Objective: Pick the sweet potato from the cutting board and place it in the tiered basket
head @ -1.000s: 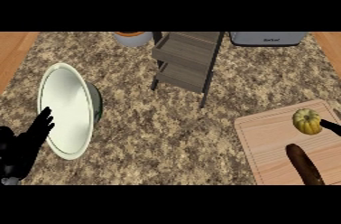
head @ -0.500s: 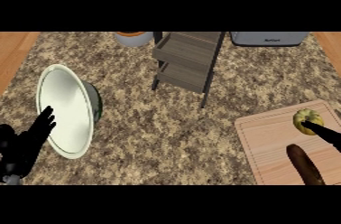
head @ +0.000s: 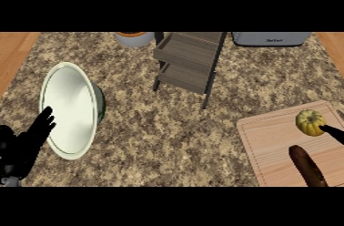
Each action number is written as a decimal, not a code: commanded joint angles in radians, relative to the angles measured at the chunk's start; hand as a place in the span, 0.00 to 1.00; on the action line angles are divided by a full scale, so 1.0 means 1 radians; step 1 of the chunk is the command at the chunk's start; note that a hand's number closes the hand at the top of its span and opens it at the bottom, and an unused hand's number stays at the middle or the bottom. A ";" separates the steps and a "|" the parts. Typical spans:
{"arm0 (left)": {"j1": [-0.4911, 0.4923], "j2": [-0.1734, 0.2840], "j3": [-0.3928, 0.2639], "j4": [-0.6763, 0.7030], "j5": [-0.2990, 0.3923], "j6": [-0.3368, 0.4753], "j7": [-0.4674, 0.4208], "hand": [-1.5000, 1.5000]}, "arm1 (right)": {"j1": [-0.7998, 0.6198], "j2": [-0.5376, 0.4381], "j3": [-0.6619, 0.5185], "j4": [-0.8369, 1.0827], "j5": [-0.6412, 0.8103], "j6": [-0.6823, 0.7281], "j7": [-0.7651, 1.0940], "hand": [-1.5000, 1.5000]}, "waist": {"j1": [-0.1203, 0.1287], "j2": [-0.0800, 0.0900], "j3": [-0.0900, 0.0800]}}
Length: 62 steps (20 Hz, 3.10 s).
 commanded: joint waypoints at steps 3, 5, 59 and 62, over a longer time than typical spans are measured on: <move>0.083 0.014 0.055 -0.058 -0.012 -0.055 -0.013 0.50 | -0.012 0.006 -0.107 0.096 -0.007 0.091 -0.079 0.00 | 0.007 0.000 0.000; -0.022 -0.052 0.039 -0.029 -0.055 0.008 0.063 0.50 | 0.058 0.035 -0.107 0.012 0.023 0.106 -0.076 0.00 | -0.004 -0.001 0.000; -0.004 -0.184 0.237 -0.025 -0.242 -0.178 0.049 0.50 | -0.177 0.655 0.036 0.194 0.559 -0.185 -0.203 1.00 | 0.018 -0.005 -0.007; -0.010 -0.185 0.201 -0.034 -0.259 -0.197 0.050 0.50 | -0.274 0.732 0.078 0.189 0.595 -0.223 -0.145 1.00 | 0.084 -0.008 -0.018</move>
